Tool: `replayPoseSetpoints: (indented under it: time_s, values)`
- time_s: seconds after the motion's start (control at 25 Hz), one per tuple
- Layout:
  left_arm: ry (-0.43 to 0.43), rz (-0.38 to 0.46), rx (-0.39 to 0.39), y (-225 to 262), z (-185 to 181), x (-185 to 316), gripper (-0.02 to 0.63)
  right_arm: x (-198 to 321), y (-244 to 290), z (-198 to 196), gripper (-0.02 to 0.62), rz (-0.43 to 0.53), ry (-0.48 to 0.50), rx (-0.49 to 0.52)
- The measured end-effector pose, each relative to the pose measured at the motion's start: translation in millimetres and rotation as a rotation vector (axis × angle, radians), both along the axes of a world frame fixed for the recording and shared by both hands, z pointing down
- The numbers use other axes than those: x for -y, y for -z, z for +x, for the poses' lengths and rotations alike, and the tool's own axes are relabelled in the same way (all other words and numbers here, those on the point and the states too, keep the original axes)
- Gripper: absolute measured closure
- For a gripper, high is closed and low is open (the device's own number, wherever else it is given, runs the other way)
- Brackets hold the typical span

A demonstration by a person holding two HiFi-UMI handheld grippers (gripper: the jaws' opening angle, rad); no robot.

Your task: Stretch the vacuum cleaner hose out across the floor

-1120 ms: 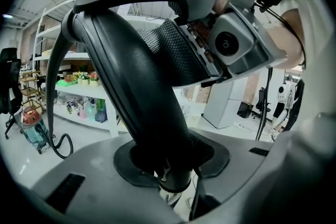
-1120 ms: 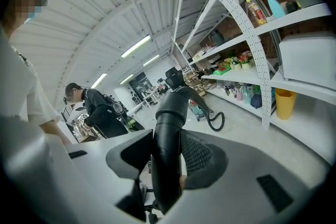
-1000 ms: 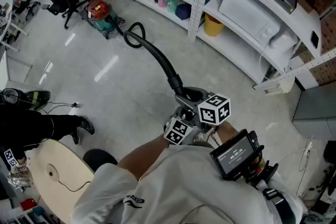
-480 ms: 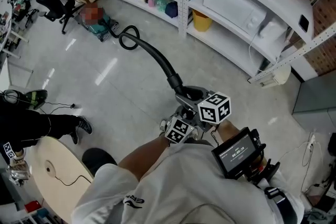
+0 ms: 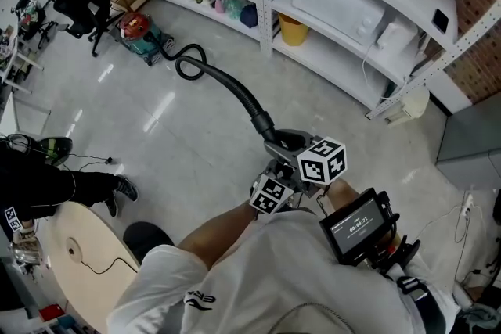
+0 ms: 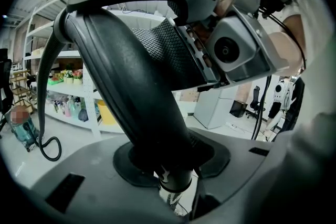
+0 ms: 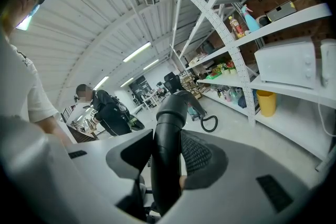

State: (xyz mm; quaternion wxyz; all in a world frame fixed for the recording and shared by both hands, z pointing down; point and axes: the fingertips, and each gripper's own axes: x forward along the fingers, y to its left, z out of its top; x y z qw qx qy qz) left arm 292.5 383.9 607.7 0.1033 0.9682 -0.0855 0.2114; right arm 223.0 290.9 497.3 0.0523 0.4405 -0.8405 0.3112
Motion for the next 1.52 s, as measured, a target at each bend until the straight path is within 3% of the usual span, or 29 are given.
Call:
replayPoseSetpoints:
  time_s: [0.6,0.84,1.16,1.52]
  values:
    - [-0.115,0.004,0.006,-11.8,-56.6,-70.2,0.482,-63.2,-2.5,-42.7,0.426,-0.006,-0.119,-0.016]
    - [-0.172,-0.010,0.013,-19.0,-61.2,-109.4,0.482,-97.9,-7.0,-43.0,0.430,-0.026,-0.163,-0.027]
    - [-0.212,-0.022,-0.006,-17.7,-39.5,-150.5,0.482,-135.0,-9.4,-24.2,0.430,-0.032,-0.174,-0.044]
    - [-0.200,-0.009,-0.013,-5.1,8.5,-207.0,0.480,-192.7,4.3,13.8,0.430,-0.003,-0.101,-0.049]
